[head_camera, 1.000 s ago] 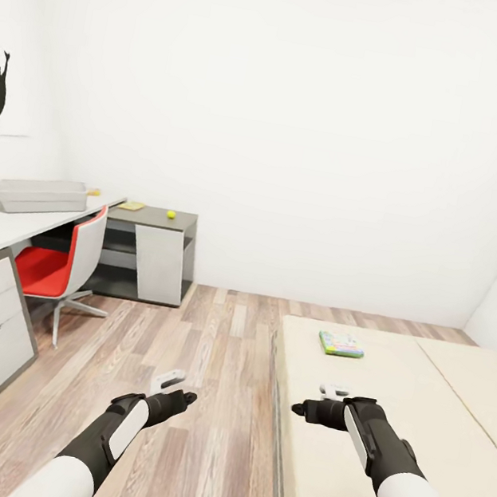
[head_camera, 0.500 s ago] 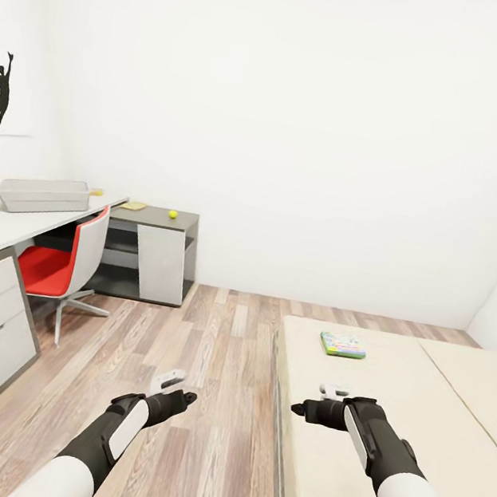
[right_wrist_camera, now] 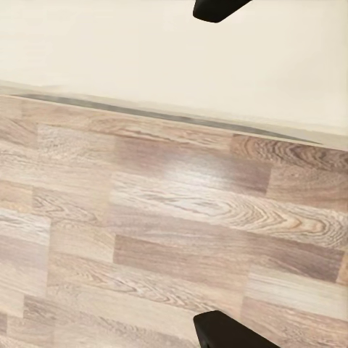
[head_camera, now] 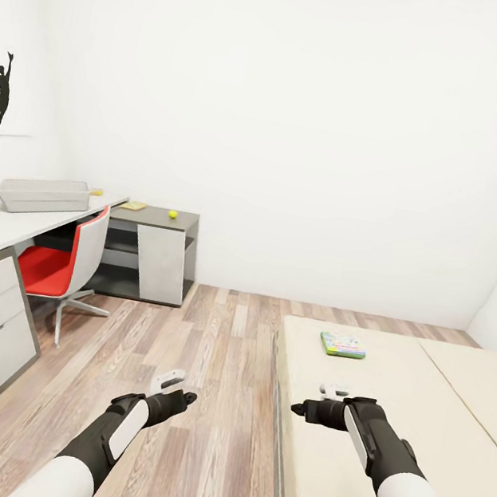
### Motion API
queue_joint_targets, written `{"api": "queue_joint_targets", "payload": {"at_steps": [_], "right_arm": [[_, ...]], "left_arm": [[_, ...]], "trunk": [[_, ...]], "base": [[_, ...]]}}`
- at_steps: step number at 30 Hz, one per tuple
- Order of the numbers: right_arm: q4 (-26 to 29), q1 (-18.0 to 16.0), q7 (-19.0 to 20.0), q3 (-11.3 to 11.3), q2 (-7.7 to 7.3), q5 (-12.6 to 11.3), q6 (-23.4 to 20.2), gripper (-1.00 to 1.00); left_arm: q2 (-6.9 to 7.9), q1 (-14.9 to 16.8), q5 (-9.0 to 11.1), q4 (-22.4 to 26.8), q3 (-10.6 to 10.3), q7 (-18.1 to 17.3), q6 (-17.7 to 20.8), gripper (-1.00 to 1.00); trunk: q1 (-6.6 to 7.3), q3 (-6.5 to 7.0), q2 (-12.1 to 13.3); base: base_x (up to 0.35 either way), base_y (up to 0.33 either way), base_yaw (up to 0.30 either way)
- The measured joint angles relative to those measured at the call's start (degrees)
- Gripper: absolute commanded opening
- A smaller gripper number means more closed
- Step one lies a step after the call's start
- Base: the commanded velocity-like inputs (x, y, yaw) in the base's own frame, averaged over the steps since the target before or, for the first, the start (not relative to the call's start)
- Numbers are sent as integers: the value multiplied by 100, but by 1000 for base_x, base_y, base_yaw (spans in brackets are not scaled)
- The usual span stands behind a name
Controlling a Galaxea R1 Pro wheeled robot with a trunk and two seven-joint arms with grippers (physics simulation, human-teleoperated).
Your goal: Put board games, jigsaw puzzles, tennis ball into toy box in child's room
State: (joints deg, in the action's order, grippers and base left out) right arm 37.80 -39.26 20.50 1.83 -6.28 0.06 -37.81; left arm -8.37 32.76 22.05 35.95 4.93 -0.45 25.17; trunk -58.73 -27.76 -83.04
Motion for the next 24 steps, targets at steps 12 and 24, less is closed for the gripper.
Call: {"api": "queue_joint_targets", "payload": {"at_steps": [12, 24], "right_arm": [[1, 0, 1, 0, 1, 0, -2, 100], [1, 0, 1, 0, 1, 0, -3, 100]], "left_arm": [[4, 0, -2, -1, -9, 4, -1, 100], [2, 0, -3, -1, -12, 6, -2, 100]], "trunk": [[0, 0, 0], [0, 0, 0]], "base": [[0, -103, 0], [0, -246, 0]]}}
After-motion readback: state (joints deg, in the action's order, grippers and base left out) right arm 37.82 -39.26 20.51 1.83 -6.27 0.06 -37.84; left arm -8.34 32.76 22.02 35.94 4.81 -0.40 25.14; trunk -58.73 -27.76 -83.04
